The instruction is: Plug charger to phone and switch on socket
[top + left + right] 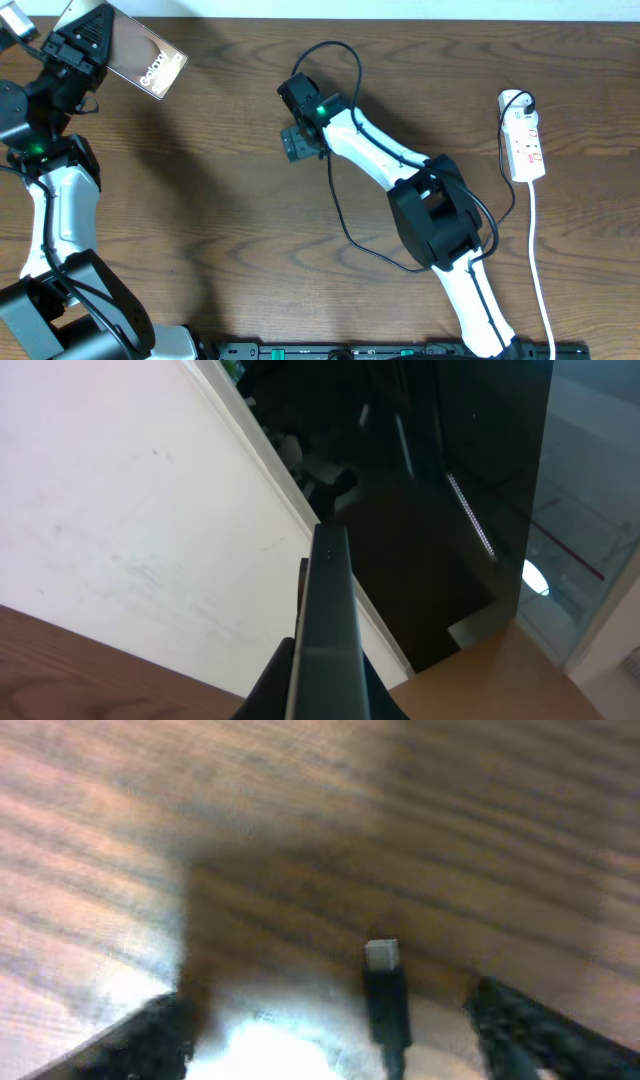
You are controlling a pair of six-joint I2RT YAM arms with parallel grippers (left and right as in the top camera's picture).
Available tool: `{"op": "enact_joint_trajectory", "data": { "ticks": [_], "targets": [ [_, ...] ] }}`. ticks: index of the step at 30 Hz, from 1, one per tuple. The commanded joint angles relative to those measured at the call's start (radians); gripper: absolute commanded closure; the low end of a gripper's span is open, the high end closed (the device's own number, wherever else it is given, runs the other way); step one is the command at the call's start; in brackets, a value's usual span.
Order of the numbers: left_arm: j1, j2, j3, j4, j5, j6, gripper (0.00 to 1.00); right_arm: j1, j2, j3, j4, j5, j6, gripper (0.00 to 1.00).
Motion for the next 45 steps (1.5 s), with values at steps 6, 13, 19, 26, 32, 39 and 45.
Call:
{"op": "enact_joint_trajectory", "data": {
  "ticks": [6,13,19,26,32,39,45],
  "targets": [
    [0.001,-0.019,0.011,0.006,0.001,-0.009,0.93,-0.045,0.103,-0.051,-0.026,-0.116,-0.005,0.73],
    [0.001,-0.019,0.011,0.006,0.001,-0.009,0.92,-0.037,0.103,-0.051,-0.103,-0.119,-0.004,0.75],
    [0.001,-0.019,0.011,0.006,0.001,-0.009,0.93,-0.035,0.103,-0.051,-0.141,-0.142,-0.004,0.75],
    [0.001,-0.019,0.011,0.006,0.001,-0.008,0.93,-0.036,0.103,-0.051,-0.087,-0.141,-0.005,0.85],
    [0.001,-0.019,0.011,0.006,0.001,-0.008,0.93,-0.039,0.103,-0.051,-0.075,-0.148,-0.005,0.99],
    [0.001,-0.019,0.011,0.006,0.001,0.003,0.93,-0.053,0.096,-0.051,-0.019,-0.417,-0.138,0.99],
    [0.001,-0.019,0.011,0.006,0.0,0.003,0.93,-0.101,0.09,-0.05,0.006,-1.052,-0.374,0.99]
  ]
}}
